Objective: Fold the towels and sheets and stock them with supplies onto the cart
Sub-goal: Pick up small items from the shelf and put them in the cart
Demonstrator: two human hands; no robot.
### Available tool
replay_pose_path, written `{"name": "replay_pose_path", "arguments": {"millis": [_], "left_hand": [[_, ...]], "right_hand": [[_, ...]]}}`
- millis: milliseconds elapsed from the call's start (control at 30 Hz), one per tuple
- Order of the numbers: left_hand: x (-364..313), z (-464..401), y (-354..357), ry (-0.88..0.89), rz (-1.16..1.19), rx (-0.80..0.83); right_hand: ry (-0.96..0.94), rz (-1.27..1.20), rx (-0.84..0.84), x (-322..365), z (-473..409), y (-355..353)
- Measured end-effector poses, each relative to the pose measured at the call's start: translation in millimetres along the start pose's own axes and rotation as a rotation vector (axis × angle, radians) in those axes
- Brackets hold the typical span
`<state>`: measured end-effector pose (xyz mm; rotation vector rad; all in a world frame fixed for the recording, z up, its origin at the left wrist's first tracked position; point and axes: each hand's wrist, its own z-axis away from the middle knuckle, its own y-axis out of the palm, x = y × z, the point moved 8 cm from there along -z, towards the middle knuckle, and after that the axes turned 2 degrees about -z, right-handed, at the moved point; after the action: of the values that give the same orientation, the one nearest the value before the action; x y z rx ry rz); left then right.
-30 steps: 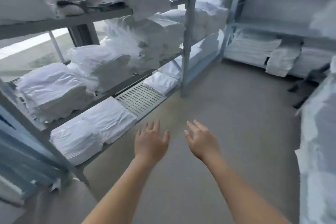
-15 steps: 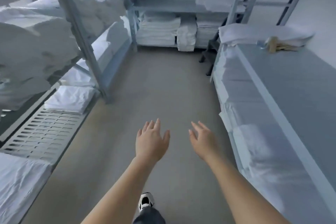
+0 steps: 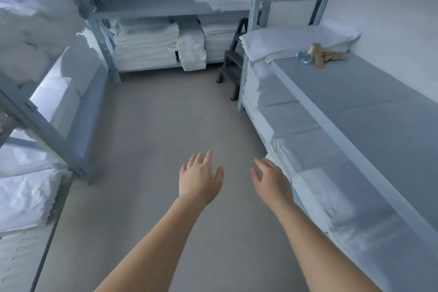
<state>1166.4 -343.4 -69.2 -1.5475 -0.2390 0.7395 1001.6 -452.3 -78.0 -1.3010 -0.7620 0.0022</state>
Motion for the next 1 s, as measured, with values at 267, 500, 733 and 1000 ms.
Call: {"name": "replay_pose_path", "arguments": {"millis": [267,500,733,1000], "left_hand": [[-20.9,-142.5,15.4,0.118,-0.006,0.059],[-86.1,-312.2,18.1,0.25,-0.022,0.055],[-166.3,-449.2,15.5,0.374,-0.022,0.086],[-220.0,-568.6,28.5,0.476,-0.013,0.145]], "right_hand": [[0.114,0.023,-0.057,-19.6,-120.5,-5.2],[0.192,0.014,-0.125,-55.2,-260.9,-32.2],[0.259,-0.001,-0.174,-77.6,-385.5,-77.7],[0.355,-0.002,-0.209,-103.1,-489.6,-96.1]]}}
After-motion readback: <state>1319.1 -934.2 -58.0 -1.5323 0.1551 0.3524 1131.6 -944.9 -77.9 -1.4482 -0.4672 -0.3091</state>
